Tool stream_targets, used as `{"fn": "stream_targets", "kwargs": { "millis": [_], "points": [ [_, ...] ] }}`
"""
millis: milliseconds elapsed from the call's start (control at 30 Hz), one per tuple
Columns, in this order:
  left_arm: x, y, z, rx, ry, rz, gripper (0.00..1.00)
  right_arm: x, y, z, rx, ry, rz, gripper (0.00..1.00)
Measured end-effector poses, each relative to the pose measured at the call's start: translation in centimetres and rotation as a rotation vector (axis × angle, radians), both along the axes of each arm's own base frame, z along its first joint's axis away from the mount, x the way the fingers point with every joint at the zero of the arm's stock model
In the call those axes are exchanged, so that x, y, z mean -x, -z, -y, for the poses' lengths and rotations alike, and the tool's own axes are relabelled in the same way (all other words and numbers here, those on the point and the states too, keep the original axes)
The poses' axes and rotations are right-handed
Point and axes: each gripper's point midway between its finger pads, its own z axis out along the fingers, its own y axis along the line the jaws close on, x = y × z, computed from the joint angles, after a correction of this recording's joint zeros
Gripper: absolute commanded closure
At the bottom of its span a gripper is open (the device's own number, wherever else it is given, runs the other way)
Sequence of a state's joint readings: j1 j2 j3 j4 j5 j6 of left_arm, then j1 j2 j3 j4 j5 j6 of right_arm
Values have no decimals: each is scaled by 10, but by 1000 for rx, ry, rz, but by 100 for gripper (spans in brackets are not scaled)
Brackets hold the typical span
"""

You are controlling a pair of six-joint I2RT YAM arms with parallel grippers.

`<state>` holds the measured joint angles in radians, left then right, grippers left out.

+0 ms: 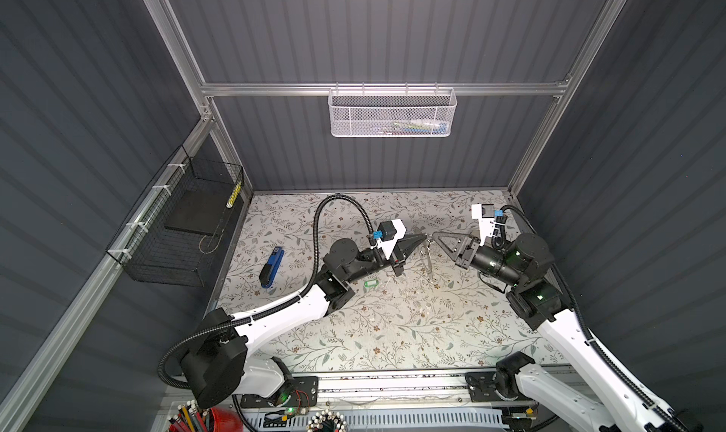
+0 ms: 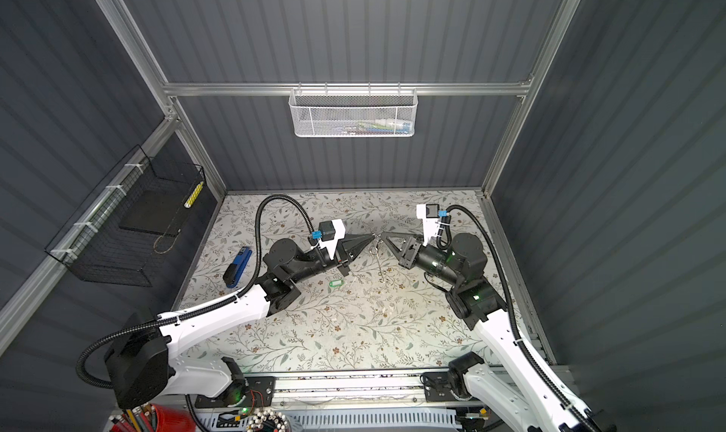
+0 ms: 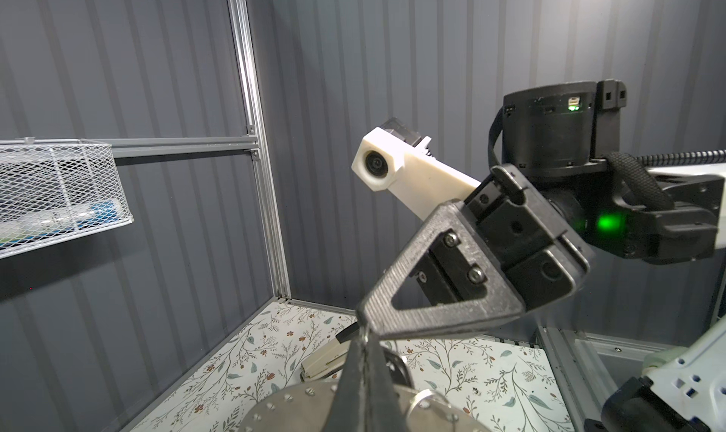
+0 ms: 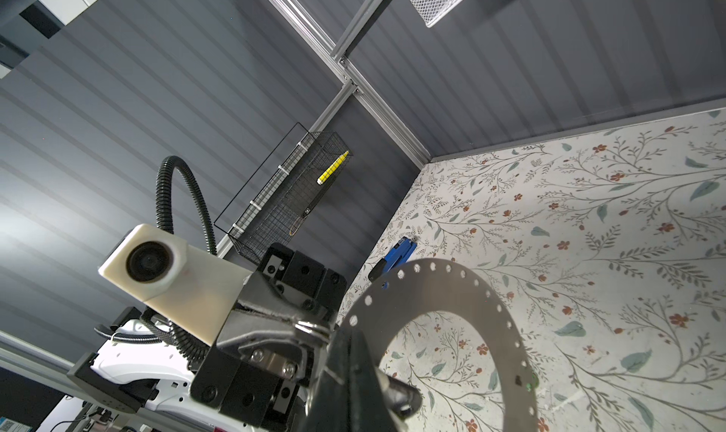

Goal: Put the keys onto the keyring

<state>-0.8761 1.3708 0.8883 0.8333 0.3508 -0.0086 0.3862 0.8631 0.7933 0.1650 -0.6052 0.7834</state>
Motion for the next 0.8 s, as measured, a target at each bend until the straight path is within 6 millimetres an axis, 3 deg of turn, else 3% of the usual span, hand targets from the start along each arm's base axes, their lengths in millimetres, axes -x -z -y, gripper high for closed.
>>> {"fn": "stream_targets", "kwargs": {
  "millis": [800],
  "points": [
    [-11, -4, 0, 76, 17, -23, 100, -7, 3, -10, -45, -67, -9, 100]
  ]
}}
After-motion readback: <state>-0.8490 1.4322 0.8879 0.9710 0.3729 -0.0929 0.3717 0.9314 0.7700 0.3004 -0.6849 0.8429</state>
